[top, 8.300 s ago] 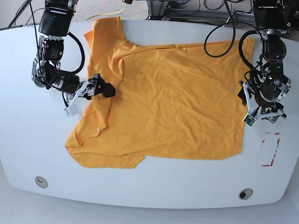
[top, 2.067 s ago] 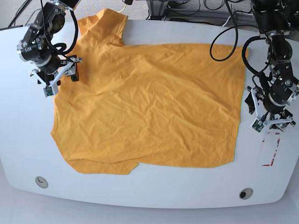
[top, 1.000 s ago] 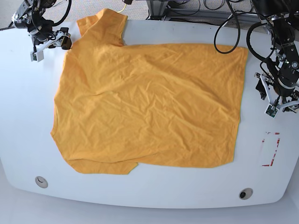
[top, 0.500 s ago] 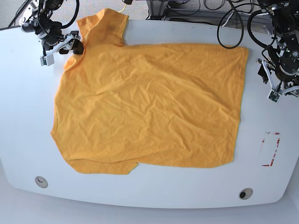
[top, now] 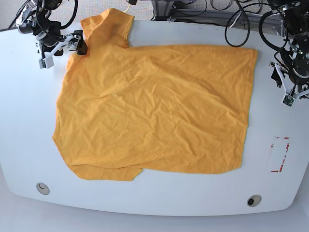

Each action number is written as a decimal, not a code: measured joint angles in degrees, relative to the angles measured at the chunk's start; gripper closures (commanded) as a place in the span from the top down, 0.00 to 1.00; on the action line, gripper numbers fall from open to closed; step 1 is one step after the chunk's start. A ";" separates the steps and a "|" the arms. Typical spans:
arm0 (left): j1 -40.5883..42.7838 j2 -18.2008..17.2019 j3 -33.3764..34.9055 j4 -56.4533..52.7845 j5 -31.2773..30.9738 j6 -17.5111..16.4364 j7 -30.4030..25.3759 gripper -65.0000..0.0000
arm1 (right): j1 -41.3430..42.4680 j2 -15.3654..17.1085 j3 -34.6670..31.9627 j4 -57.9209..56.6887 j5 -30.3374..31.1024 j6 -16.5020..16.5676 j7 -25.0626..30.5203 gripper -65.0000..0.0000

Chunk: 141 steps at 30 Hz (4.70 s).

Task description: Layout the t-shirt on the table in an organized manner, then fold the t-shirt properly

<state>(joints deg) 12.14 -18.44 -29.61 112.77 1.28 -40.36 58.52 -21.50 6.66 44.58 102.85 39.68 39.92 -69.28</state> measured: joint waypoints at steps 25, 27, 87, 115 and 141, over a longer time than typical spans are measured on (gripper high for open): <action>-0.07 0.00 0.00 0.00 0.00 0.00 0.02 0.66 | -2.84 -4.02 -3.89 0.79 1.09 0.02 1.38 0.89; -0.07 0.00 0.09 0.00 -0.02 0.00 -0.02 0.66 | -2.64 -4.22 -4.48 0.76 1.14 0.20 1.31 0.89; 10.36 4.87 -11.28 0.00 -26.95 0.33 1.55 0.67 | 3.48 0.52 -4.37 -9.68 1.95 0.20 1.95 0.00; 18.34 6.88 -3.67 -1.16 -22.32 0.39 -10.21 0.67 | 3.48 0.52 -4.44 -9.68 1.97 0.17 1.97 0.00; 16.57 5.29 1.07 -9.73 -22.12 0.42 -12.35 0.67 | 3.32 0.52 -4.39 -9.70 2.19 0.17 2.01 0.00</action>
<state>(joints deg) 28.71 -13.15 -28.53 103.04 -20.84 -39.94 46.17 -18.17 7.18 40.18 93.14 41.87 40.10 -67.26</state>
